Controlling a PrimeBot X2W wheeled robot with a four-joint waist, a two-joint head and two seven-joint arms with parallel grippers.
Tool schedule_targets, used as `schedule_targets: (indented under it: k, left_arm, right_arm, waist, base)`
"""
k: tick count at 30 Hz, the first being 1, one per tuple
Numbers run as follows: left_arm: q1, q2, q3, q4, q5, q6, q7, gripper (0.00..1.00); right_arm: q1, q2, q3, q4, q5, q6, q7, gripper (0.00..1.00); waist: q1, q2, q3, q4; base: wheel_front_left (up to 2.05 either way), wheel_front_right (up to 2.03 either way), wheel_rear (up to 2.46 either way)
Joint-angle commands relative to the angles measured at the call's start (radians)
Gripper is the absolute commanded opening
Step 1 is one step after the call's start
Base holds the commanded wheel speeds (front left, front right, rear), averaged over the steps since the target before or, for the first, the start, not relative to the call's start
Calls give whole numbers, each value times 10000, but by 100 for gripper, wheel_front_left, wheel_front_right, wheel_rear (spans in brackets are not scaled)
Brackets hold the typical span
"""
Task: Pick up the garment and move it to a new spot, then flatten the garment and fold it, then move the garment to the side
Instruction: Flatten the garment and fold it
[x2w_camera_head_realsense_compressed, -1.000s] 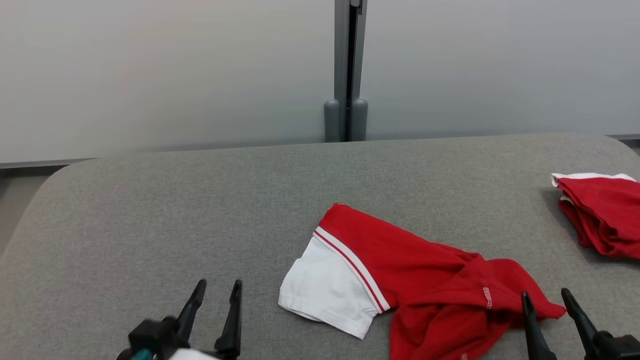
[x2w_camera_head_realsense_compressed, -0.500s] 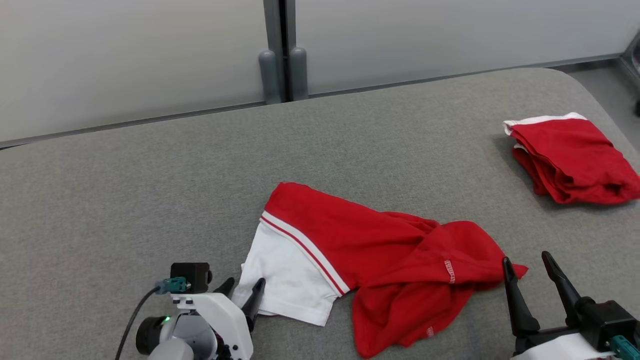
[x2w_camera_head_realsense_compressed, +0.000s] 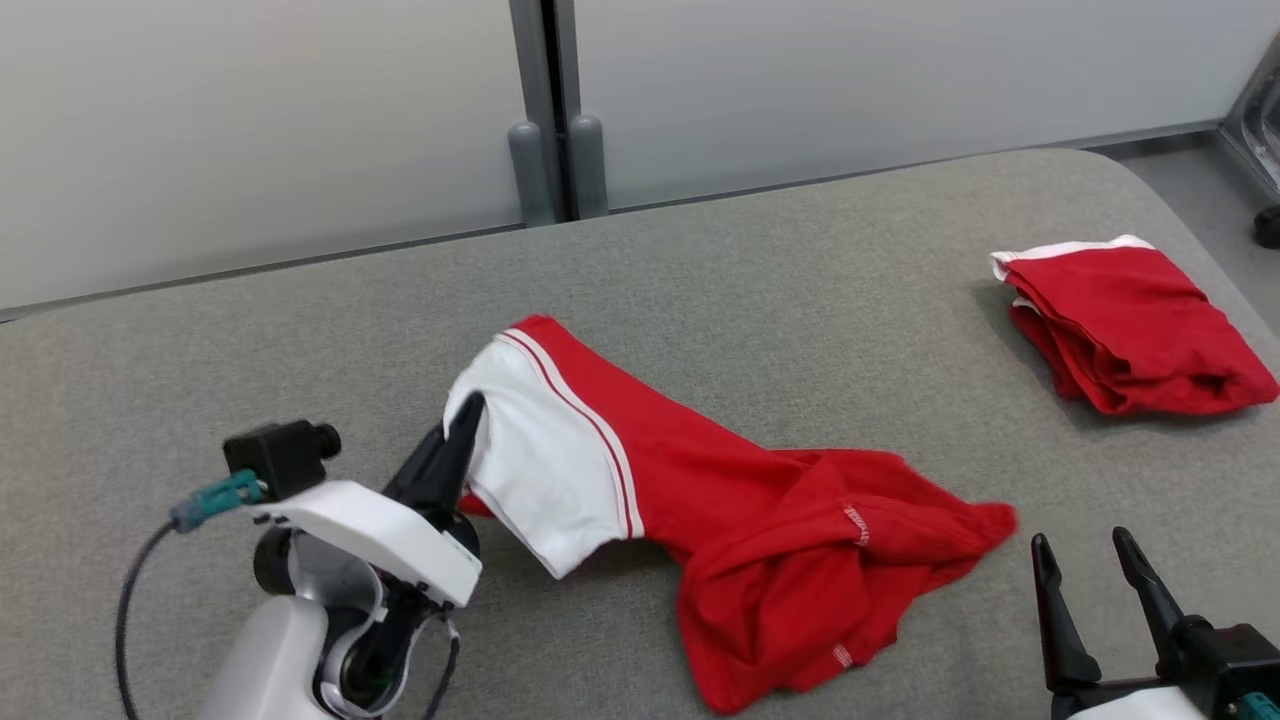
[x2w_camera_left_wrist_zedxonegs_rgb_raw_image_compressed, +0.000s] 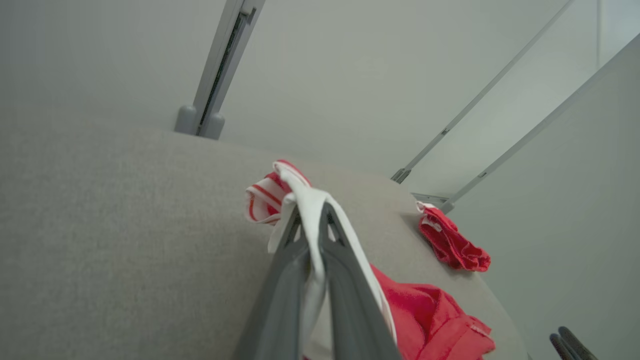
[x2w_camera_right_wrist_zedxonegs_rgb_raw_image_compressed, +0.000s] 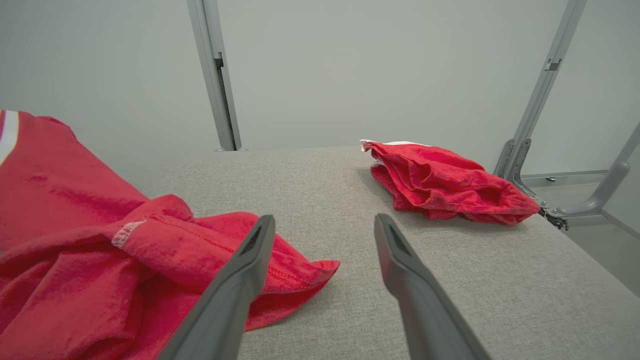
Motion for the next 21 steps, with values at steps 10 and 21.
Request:
schedule_targets:
  k: [10,21]
  left_arm:
    - [-1354,1146,746,-5032,-1193,539,2332,0]
    - [-3009,2122,684,-5773,-1880,677,4386,0]
  right_arm:
    - [47,-63,177,128,55,-3,-44,100]
    - [-68,-42,396,225,274,-3,-44,100]
  waist:
    - [0,0,-816,683]
    - [0,0,-951,397]
  base:
    - [0,0,0]
    - [0,0,0]
